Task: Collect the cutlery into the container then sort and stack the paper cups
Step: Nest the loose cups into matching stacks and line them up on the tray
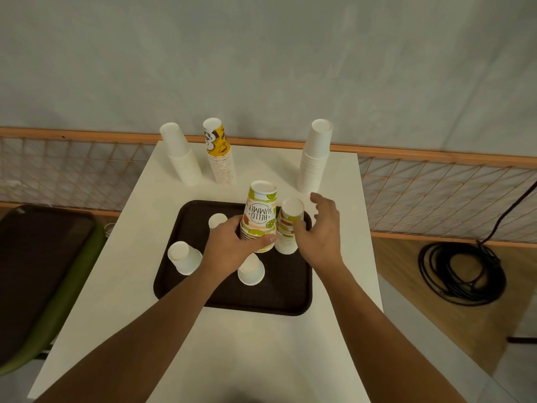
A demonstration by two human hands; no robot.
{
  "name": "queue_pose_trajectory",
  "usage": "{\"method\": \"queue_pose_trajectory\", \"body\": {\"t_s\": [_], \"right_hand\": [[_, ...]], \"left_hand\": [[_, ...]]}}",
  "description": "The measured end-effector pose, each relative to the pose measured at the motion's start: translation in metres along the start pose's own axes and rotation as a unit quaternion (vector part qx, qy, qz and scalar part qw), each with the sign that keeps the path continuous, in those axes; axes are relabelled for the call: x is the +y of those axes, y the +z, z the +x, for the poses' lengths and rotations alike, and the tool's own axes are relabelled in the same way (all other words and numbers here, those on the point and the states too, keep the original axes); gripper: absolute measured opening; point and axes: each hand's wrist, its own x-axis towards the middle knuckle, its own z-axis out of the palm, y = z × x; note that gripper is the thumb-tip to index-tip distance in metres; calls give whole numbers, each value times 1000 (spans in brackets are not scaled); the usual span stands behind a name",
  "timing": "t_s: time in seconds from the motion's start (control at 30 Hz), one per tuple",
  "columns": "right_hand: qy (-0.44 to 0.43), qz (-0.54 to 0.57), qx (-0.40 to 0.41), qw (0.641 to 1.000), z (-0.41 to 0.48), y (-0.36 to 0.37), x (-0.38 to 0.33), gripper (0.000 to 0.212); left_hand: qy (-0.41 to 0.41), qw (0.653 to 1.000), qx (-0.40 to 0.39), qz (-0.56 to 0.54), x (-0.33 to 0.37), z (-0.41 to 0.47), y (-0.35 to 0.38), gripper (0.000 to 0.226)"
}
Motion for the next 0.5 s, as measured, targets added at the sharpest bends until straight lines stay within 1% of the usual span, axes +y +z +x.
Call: {"method": "queue_pose_trajectory", "body": {"t_s": [0.07, 0.1, 0.17, 0.23, 0.33, 0.5], "right_hand": [[-22, 46, 39, 998, 0, -6, -18, 54], [-30, 64, 37, 997, 0, -8, -27, 50], [-56, 71, 0, 996, 2, -11, -42, 49], [-76, 55, -59, 994, 4, -12, -53, 56], [-69, 38, -125, 989, 8, -10, -61, 59], [-51, 31, -179, 982, 10, -4, -61, 59]], "left_hand": [[1, 1000, 2, -2, 1, -1, 2, 73], [2, 1000, 5, -2, 2, -1, 3, 72], [6, 1000, 8, 7, 4, -1, 5, 72], [9, 1000, 4, 12, 5, 0, 6, 73], [13, 1000, 4, 14, 7, 0, 6, 71], [28, 999, 17, 22, 7, -1, 5, 65]]}}
